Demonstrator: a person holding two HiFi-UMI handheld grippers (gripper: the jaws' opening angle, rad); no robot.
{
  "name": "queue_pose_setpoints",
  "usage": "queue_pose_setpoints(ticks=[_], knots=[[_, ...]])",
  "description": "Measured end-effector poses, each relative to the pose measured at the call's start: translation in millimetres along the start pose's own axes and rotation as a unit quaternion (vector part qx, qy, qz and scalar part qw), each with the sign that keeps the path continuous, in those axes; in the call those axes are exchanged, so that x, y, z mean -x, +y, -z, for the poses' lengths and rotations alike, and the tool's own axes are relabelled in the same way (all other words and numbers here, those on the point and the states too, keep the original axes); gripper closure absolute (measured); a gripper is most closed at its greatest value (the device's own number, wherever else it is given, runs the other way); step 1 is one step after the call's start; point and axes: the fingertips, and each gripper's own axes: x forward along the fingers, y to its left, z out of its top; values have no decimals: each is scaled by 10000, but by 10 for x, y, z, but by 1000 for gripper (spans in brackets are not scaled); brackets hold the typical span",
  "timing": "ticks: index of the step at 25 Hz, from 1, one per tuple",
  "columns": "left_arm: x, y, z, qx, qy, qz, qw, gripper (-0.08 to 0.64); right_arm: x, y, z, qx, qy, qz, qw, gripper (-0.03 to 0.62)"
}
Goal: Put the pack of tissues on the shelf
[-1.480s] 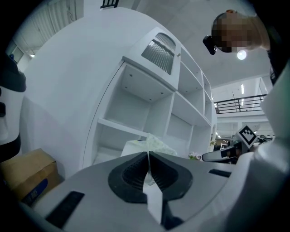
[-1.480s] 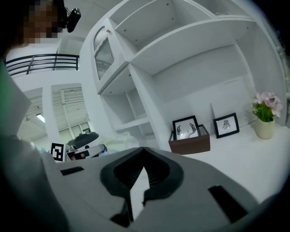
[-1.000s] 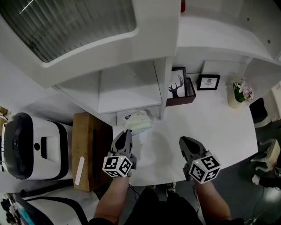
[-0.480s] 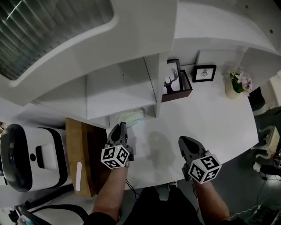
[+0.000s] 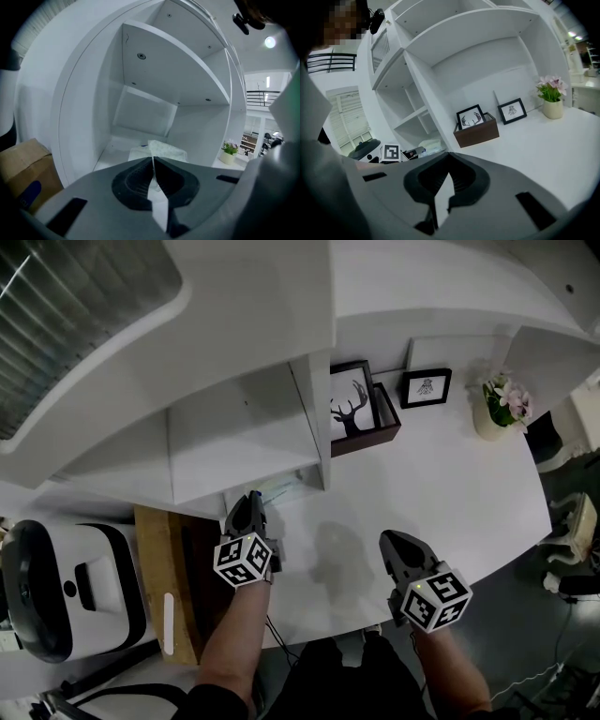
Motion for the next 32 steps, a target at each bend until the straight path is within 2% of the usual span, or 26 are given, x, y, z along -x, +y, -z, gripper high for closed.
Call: queue_pose_setpoints(ticks=[8,15,20,21,24,32], knots=[[-178,37,77,-271,260,-52,9993,549,77,-32,19,15,33,39,10000,588],[-314,31,145,-567,448,29,9974,549,142,-63,75,18,72,28,10000,588],[-322,4,198,-646,572,146,9962,548,225,-109,80,19,67,39,10000,588],[-317,1,198,-631,581,177,9962,538,242,-125,74,22,61,48,10000,588],[-284,7,181,-575,569,222,9965,406,283,-170,51,-7,16,75,10000,588],[62,7,166,-533,388,185,9977,388,316,-119,16,51,-4,-69,10000,589]])
